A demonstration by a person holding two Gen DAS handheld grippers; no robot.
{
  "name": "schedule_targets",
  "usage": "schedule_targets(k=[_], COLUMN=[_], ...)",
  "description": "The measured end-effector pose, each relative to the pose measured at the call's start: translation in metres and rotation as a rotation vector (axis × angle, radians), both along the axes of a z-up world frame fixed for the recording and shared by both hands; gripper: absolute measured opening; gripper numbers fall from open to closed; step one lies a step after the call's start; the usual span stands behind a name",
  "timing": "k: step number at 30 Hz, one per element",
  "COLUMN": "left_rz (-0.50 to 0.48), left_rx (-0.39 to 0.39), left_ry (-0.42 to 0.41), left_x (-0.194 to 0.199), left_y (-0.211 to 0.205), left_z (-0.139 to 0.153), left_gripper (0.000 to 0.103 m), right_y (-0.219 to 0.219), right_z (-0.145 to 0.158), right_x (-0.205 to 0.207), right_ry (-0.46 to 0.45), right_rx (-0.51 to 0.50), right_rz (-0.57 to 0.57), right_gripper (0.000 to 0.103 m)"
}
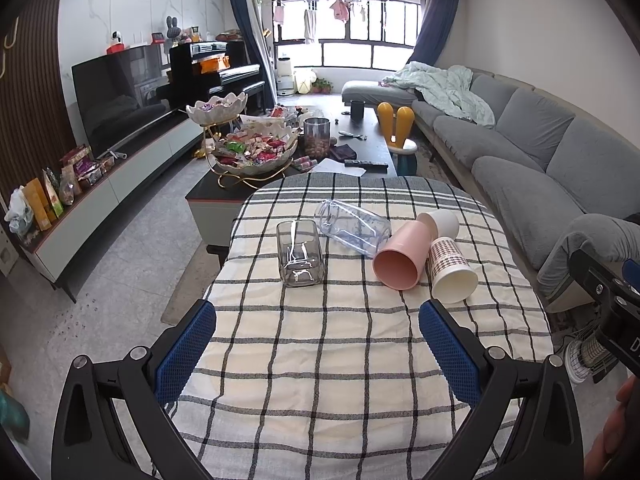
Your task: Flip cup upside down
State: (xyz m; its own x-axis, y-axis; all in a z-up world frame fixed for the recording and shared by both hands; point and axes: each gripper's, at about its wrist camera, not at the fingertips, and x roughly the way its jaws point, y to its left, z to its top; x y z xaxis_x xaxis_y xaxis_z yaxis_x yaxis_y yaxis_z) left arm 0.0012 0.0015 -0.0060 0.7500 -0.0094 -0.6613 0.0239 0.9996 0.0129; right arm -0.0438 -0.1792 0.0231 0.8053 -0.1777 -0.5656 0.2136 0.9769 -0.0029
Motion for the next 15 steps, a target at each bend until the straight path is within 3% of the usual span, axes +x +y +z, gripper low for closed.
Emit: schedule_targets(k=[15], left_rz=[0.030], left_rx=[0.006], left_ry=[0.005], left_x=[0.0036], left_y=[0.0050], left_z=[-0.0031], left_gripper=[0.103], right_y=[0.0063], right_z=[-0.0028], right_x=[0.0096], right_ry=[0.014], right_rx=[-0.001], right_rz=[0.019], right_gripper=[0.103])
